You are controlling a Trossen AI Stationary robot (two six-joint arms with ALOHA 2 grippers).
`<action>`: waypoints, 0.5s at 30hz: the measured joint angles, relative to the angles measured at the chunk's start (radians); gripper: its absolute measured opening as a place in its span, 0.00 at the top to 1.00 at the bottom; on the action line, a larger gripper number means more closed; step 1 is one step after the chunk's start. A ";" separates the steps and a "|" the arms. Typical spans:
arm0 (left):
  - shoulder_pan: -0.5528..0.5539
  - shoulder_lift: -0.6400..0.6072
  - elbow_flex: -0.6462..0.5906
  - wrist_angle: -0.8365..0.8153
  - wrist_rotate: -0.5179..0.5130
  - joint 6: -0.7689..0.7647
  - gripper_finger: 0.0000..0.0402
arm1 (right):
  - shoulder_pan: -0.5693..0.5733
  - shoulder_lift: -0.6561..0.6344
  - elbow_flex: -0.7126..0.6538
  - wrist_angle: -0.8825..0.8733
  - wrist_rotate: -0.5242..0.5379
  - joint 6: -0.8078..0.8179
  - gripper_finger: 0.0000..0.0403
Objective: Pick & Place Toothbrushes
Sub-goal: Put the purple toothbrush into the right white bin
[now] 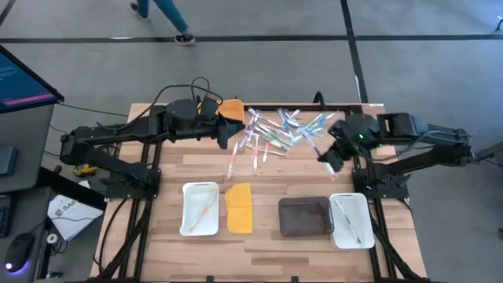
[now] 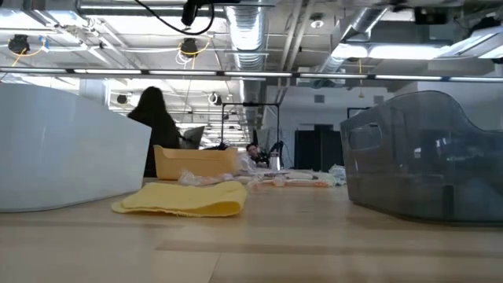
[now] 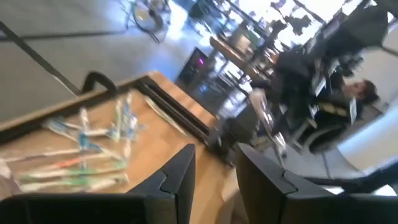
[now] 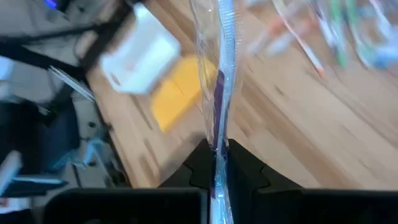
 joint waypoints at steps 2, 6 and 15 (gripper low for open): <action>-0.014 0.000 0.000 0.017 -0.039 -0.006 0.73 | 0.051 -0.042 -0.039 -0.023 0.018 0.045 0.96; -0.045 0.003 0.000 0.026 -0.119 -0.062 0.73 | 0.161 -0.133 -0.142 -0.037 0.042 0.174 0.96; -0.142 0.055 0.002 0.067 -0.232 -0.126 0.73 | 0.513 -0.303 -0.372 -0.046 0.182 0.558 0.96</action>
